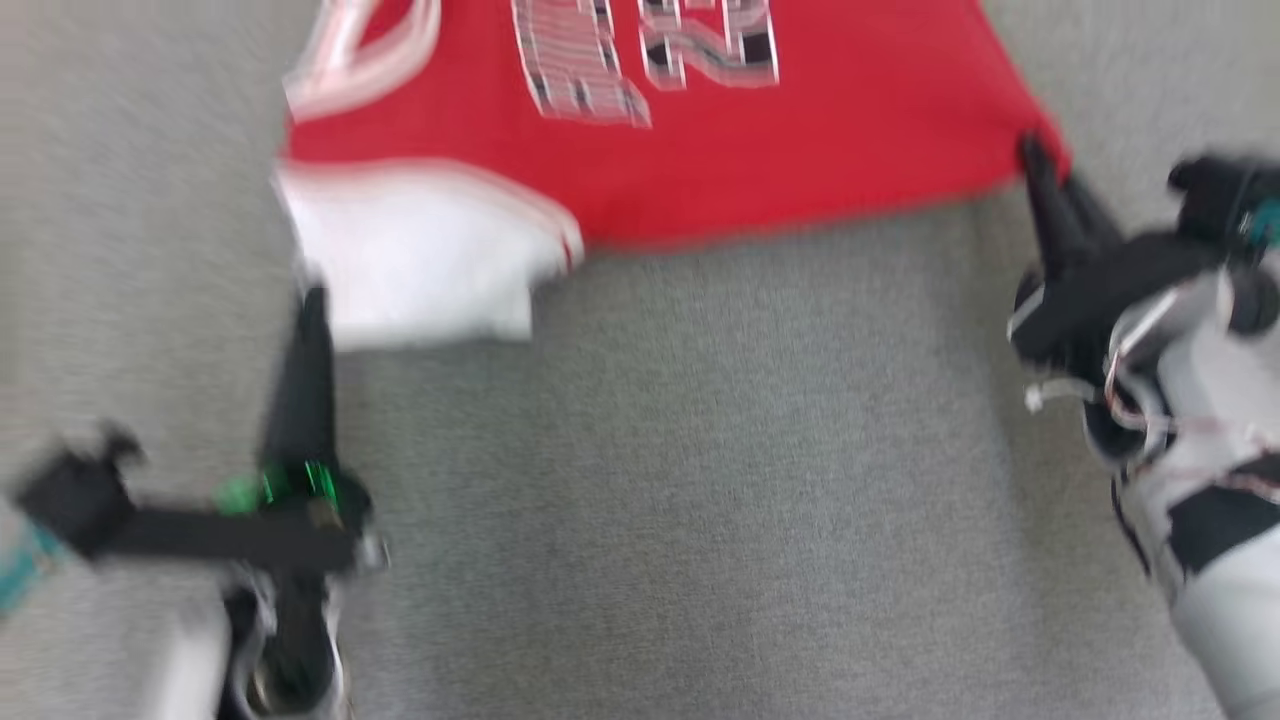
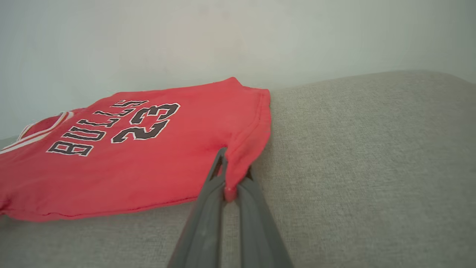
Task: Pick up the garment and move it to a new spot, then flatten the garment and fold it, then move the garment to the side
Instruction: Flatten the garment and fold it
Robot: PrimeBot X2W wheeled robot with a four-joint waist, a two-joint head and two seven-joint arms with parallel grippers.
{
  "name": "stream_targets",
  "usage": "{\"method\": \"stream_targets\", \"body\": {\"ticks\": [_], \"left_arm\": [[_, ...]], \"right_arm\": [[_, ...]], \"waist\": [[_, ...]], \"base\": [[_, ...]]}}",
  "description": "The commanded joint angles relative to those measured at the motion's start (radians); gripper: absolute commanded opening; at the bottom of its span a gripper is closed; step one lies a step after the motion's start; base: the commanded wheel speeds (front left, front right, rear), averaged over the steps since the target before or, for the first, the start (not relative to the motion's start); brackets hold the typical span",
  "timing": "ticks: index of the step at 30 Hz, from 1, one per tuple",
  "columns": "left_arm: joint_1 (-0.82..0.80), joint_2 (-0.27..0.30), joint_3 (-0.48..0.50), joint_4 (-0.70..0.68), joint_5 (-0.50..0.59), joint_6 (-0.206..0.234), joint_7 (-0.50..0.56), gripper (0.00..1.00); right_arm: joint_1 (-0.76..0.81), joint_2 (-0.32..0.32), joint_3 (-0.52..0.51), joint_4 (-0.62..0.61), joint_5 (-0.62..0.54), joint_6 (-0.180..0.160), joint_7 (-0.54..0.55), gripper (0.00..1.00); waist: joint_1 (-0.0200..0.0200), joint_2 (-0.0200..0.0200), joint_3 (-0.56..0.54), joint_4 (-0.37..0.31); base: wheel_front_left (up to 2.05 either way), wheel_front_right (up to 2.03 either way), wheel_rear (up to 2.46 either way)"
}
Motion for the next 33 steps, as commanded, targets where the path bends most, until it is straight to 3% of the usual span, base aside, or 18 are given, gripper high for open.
{"method": "stream_targets", "body": {"ticks": [1,12,20,33], "left_arm": [[0.024,-0.003,0.000,-0.007,0.002,-0.004,-0.002,0.00],[0.342,-0.025,-0.033,0.024,-0.090,0.023,0.032,0.00],[0.480,0.007,-0.074,0.027,-0.132,0.054,0.137,0.00],[0.597,0.055,-0.113,-0.029,-0.140,0.133,0.238,0.00]], "right_arm": [[0.016,-0.009,-0.002,-0.002,0.004,-0.002,0.002,0.00],[0.224,-0.021,-0.051,0.059,-0.139,-0.002,0.054,0.00],[0.356,0.002,-0.136,0.074,-0.236,-0.002,0.159,0.00],[0.596,0.055,-0.271,-0.101,-0.358,-0.002,0.400,0.00]], "waist": [[0.0004,0.0002,-0.129,0.053],[0.0004,0.0002,-0.281,0.081],[0.0004,0.0002,-0.371,0.086],[0.0004,0.0002,-0.409,0.070]], "base": [[0.00,0.00,0.00],[0.00,0.00,0.00],[0.00,0.00,0.00],[0.00,0.00,0.00]]}}
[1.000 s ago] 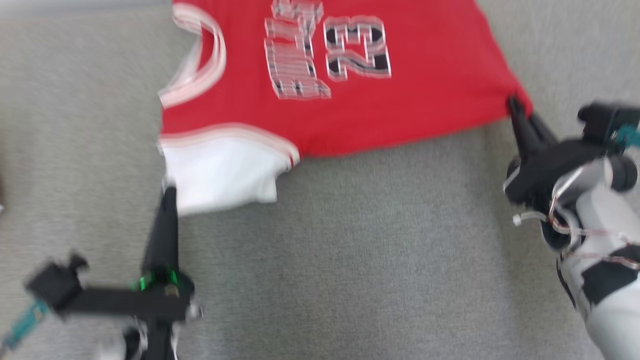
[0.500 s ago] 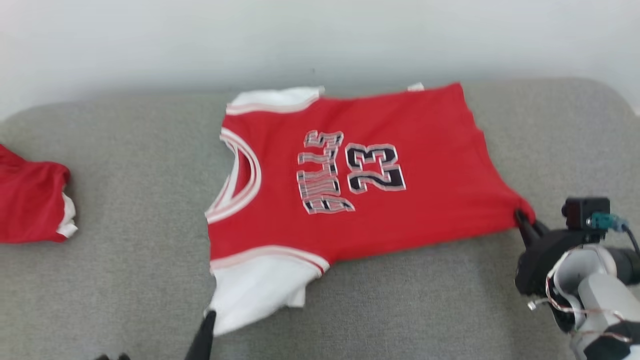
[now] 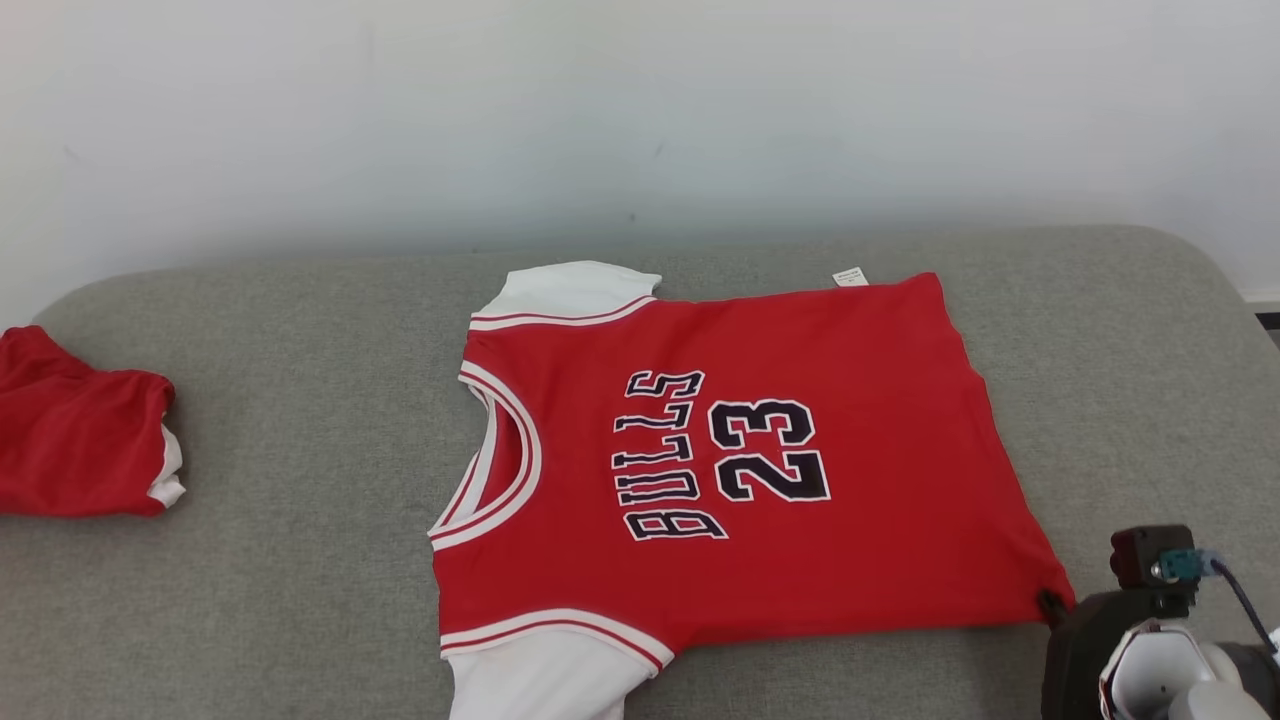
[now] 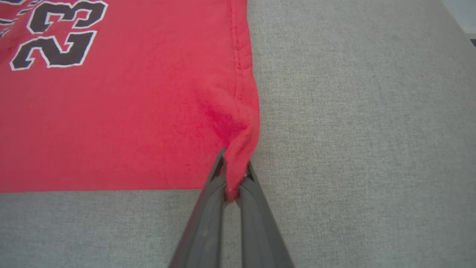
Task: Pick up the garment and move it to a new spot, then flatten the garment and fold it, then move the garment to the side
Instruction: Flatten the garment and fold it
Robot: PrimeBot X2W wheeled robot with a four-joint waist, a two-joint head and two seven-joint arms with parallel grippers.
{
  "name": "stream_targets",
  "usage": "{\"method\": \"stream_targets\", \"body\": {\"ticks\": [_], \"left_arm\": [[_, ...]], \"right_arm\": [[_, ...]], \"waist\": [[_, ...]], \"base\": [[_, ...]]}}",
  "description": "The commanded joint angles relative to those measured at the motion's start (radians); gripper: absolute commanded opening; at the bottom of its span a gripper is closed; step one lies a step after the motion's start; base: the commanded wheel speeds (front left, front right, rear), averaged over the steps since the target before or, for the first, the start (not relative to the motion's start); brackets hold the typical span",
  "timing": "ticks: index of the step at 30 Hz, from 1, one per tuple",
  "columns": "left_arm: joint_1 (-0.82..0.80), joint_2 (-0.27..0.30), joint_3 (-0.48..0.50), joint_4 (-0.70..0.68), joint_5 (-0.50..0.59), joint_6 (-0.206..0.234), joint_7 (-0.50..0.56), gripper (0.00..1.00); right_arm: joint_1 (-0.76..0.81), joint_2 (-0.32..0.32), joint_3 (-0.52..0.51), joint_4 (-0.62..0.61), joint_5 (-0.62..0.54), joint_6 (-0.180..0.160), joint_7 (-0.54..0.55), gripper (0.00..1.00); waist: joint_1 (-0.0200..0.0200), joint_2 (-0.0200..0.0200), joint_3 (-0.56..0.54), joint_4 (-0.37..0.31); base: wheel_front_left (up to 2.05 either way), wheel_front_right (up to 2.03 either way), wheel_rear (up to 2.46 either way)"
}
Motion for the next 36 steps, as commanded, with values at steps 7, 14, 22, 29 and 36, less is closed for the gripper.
{"method": "stream_targets", "body": {"ticks": [7,14,22,29,36], "left_arm": [[-0.002,-0.004,0.001,-0.044,-0.017,0.016,0.011,0.00],[-0.088,-0.046,0.020,-0.057,-0.038,0.004,-0.019,0.00],[-0.318,-0.081,0.006,0.066,0.010,-0.026,-0.082,0.00],[-0.532,-0.092,-0.018,0.256,0.089,-0.045,-0.148,0.00],[-0.676,-0.089,-0.037,0.406,0.166,-0.064,-0.217,0.00]], "right_arm": [[0.106,0.047,-0.065,-0.122,-0.056,-0.003,0.040,0.00],[0.095,0.068,-0.090,-0.167,-0.068,-0.003,0.022,0.00],[0.018,0.094,-0.115,-0.166,-0.075,-0.003,0.029,0.00],[-0.080,0.085,-0.089,-0.125,-0.073,-0.003,0.039,0.00],[-0.162,0.097,-0.111,-0.072,-0.074,-0.003,0.004,0.00]], "waist": [[0.0002,0.0001,0.013,-0.014],[0.0002,0.0001,0.028,-0.013],[0.0002,0.0001,0.072,-0.009],[0.0002,0.0001,0.126,-0.019],[0.0002,0.0001,0.176,-0.031]], "base": [[0.00,0.00,0.00],[0.00,0.00,0.00],[0.00,0.00,0.00],[0.00,0.00,0.00],[0.00,0.00,0.00]]}}
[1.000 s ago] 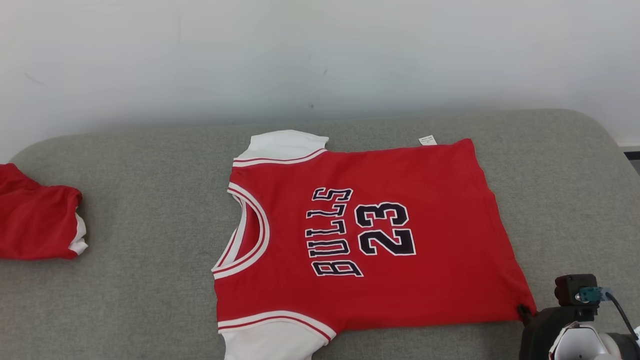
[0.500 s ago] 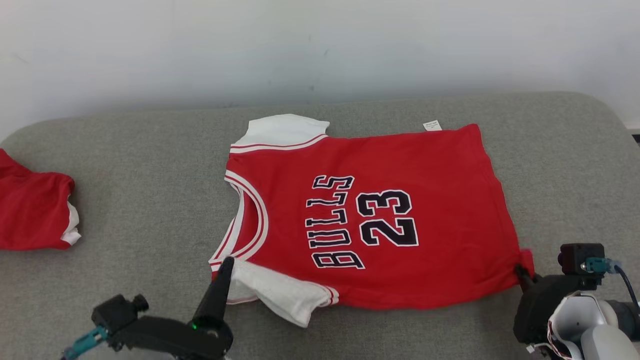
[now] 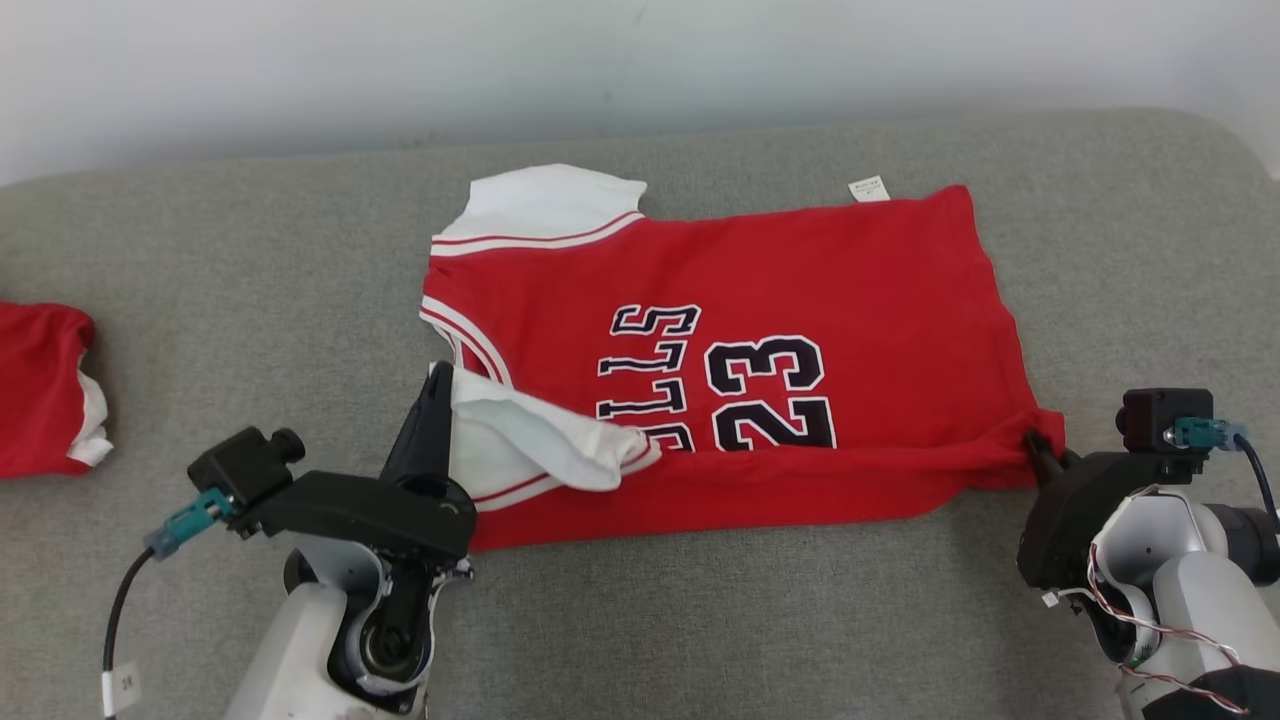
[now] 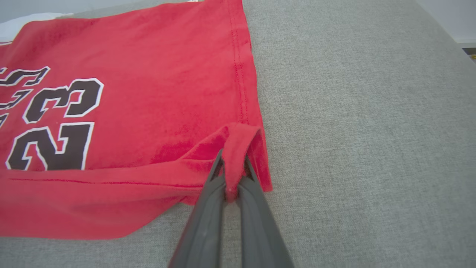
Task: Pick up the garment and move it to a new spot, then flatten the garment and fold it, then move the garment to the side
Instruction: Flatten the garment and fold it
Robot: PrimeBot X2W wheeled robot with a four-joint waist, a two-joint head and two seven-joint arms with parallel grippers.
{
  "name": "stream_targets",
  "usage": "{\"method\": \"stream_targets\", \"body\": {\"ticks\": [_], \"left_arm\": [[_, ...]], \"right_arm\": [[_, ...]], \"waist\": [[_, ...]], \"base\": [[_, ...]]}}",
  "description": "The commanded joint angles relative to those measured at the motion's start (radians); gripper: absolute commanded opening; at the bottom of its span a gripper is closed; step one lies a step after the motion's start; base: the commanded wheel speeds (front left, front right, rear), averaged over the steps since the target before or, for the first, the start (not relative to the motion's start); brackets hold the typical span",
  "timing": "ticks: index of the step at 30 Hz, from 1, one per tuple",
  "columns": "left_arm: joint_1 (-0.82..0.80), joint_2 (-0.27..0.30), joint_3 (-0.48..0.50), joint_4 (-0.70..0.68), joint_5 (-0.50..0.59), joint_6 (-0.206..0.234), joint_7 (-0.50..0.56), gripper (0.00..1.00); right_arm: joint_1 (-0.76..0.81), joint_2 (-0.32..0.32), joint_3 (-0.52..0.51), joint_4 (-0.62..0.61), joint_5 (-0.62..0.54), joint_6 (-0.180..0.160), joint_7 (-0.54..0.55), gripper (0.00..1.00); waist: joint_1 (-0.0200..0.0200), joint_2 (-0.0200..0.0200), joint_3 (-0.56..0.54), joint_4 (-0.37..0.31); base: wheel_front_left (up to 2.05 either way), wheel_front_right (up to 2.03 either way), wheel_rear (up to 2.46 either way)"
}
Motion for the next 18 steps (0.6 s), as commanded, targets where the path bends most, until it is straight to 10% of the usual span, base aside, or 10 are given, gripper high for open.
{"method": "stream_targets", "body": {"ticks": [1,18], "left_arm": [[-0.023,0.001,-0.002,0.017,0.015,-0.009,-0.012,0.00],[-0.151,-0.003,0.021,0.157,0.020,-0.050,-0.089,0.00]], "right_arm": [[-0.013,0.004,-0.002,0.006,-0.006,-0.003,-0.009,0.00],[-0.144,0.011,-0.001,0.090,-0.030,-0.003,-0.090,0.00]], "waist": [[-0.0002,-0.0001,0.021,-0.007],[-0.0002,-0.0001,0.084,0.004]], "base": [[0.00,0.00,0.00],[0.00,0.00,0.00]]}}
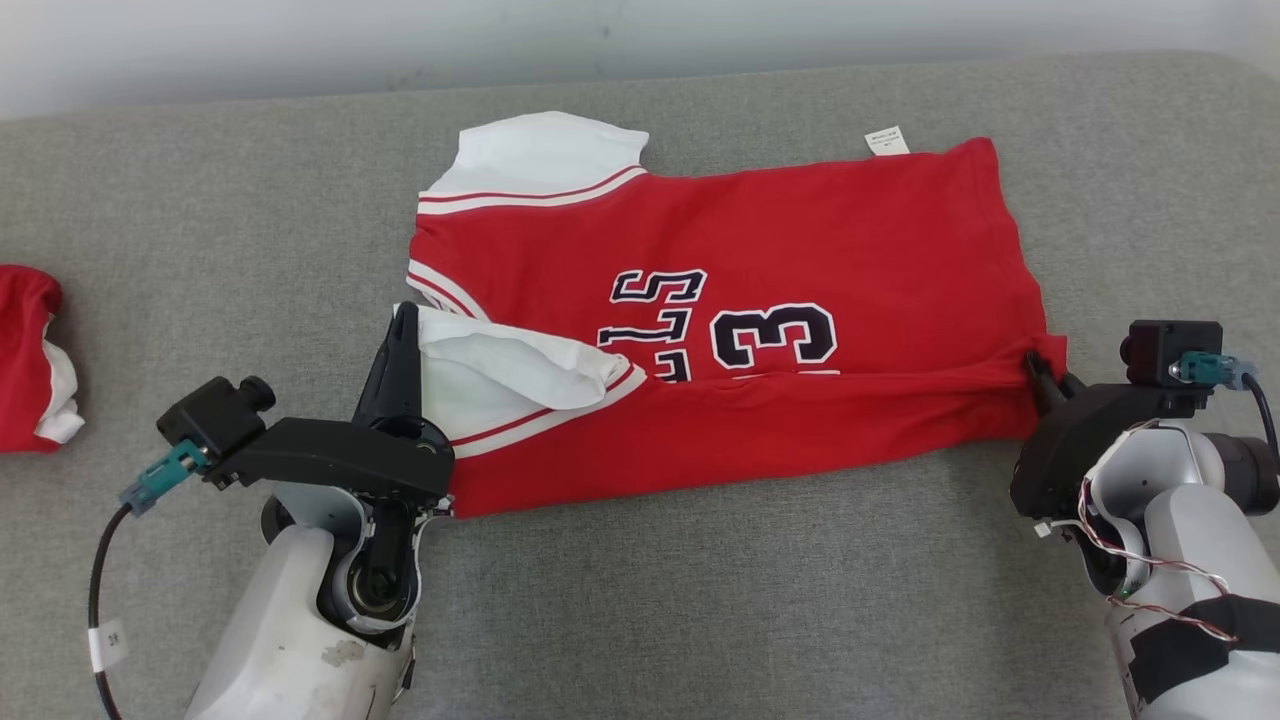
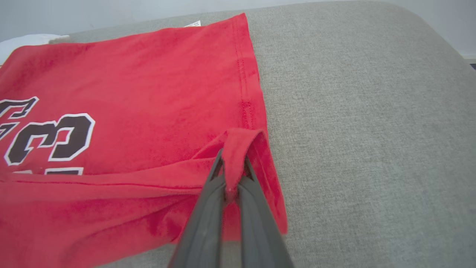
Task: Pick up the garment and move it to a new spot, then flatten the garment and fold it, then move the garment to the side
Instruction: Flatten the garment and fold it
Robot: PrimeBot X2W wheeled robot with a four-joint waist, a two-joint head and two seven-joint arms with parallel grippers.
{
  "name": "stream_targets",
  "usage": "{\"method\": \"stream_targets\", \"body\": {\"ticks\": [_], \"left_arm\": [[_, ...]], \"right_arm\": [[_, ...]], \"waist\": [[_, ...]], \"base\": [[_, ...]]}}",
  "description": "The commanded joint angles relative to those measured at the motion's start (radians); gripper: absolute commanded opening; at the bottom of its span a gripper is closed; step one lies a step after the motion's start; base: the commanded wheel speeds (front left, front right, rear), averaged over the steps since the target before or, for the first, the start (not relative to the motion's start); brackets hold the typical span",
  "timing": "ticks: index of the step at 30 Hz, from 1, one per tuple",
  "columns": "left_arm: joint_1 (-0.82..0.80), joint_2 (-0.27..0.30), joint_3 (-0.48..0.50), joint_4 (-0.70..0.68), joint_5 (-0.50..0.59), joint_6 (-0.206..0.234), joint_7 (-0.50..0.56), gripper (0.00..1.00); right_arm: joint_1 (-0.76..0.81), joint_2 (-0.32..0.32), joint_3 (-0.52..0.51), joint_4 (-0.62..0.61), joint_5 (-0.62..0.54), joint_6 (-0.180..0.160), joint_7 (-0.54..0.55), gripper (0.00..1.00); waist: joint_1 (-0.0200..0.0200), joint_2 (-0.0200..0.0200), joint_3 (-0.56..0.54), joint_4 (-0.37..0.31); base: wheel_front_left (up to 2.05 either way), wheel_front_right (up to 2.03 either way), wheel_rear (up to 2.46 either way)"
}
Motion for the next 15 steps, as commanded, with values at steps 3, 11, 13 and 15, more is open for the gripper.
{"method": "stream_targets", "body": {"ticks": [3,11,13,15], "left_arm": [[-0.018,0.000,-0.002,0.014,0.013,-0.006,-0.010,0.00],[-0.025,0.004,-0.010,0.054,0.080,0.005,-0.048,1.00],[-0.009,0.011,-0.012,0.052,0.107,0.003,-0.055,1.00],[0.007,0.022,-0.008,0.039,0.154,0.007,-0.060,1.00]], "right_arm": [[-0.020,-0.001,0.002,0.015,-0.011,-0.003,-0.013,0.63],[-0.040,0.012,0.007,0.019,0.008,-0.003,-0.112,1.00],[-0.030,0.007,0.012,0.026,0.015,-0.003,-0.121,1.00],[-0.012,-0.001,0.010,0.033,0.022,-0.003,-0.117,1.00]], "waist": [[-0.0002,-0.0001,0.006,0.007],[-0.0002,-0.0001,-0.002,0.019],[-0.0002,-0.0001,-0.013,0.020],[-0.0002,-0.0001,-0.025,0.019]], "base": [[0.00,0.00,0.00],[0.00,0.00,0.00],[0.00,0.00,0.00],[0.00,0.00,0.00]]}}
